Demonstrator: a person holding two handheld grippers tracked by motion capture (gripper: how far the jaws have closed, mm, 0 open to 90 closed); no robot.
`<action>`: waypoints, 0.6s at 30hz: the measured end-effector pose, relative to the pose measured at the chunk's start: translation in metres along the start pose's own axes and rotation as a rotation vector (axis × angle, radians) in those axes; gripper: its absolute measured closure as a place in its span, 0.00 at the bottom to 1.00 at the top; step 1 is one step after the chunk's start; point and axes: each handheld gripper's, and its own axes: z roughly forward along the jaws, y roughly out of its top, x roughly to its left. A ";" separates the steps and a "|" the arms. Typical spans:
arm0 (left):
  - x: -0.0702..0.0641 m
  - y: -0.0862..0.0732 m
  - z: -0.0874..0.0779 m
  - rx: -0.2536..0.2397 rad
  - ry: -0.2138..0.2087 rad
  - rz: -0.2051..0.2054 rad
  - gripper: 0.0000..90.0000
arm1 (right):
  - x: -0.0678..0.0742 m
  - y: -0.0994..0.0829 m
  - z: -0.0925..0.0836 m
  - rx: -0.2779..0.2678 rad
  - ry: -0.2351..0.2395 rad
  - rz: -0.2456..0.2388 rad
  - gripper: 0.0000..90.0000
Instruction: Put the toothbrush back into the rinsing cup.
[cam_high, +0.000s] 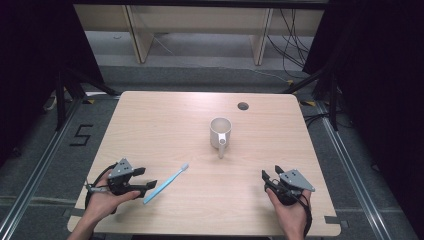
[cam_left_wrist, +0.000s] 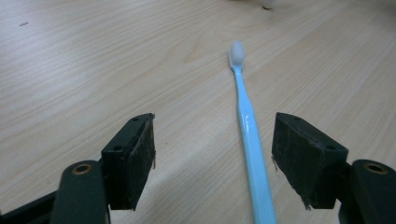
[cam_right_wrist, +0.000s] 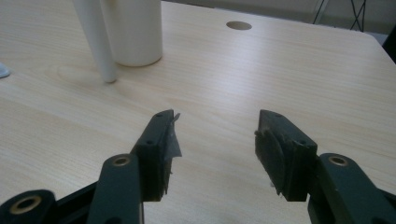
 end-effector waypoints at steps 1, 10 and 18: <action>0.000 0.000 0.000 0.000 0.000 0.000 0.33 | 0.002 0.001 -0.001 0.026 0.006 0.023 0.54; -0.006 0.040 0.011 0.232 -0.050 0.073 0.38 | -0.001 0.005 -0.006 0.033 0.021 -0.035 0.58; -0.012 0.059 0.022 0.399 -0.054 0.166 0.42 | 0.002 0.009 -0.008 0.074 0.038 -0.052 0.60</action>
